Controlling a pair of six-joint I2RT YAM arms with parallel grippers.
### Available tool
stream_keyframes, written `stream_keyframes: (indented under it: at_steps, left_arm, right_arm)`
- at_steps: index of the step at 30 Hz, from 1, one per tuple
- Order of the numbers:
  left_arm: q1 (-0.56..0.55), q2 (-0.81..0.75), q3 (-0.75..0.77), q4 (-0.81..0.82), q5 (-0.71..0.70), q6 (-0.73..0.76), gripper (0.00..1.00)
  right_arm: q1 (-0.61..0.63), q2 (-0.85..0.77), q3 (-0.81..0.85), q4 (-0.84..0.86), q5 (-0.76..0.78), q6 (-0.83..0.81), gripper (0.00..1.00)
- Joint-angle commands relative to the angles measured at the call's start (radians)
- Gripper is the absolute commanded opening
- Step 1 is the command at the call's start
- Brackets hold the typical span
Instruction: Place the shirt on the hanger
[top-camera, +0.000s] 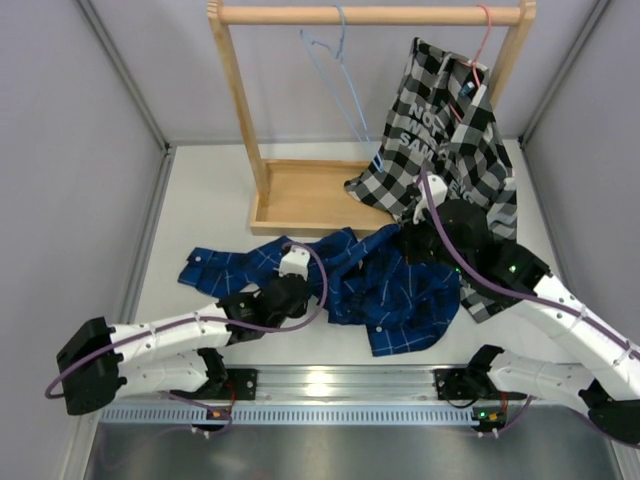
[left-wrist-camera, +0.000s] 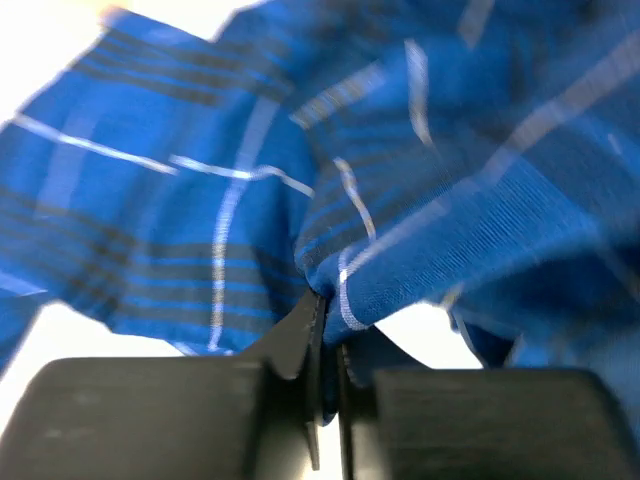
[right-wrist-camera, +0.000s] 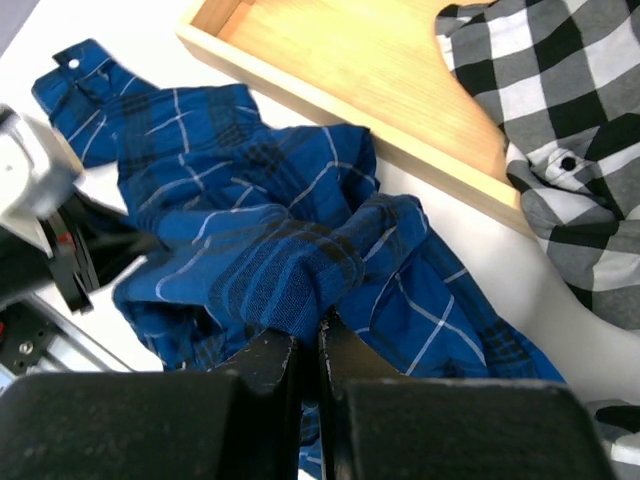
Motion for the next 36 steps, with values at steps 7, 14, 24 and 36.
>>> stream_keyframes:
  at_steps: [7, 14, 24, 36]
  left_arm:
    - [0.159, -0.104, 0.300, -0.201, -0.389, -0.015, 0.00]
    - [0.452, -0.031, 0.581, -0.273, -0.137, 0.085, 0.00]
    - [0.607, 0.298, 0.641, -0.281, 0.366, 0.042, 0.00]
    - [0.595, -0.087, 0.562, -0.275, 0.360, -0.005, 0.98]
  right_arm:
    - [-0.013, -0.033, -0.187, 0.225, -0.227, 0.055, 0.00]
    - [0.019, -0.039, -0.334, 0.457, -0.297, 0.174, 0.00]
    - [0.018, 0.076, -0.429, 0.621, -0.173, 0.300, 0.00]
    - [-0.042, 0.171, -0.354, 0.595, -0.174, 0.286, 0.00]
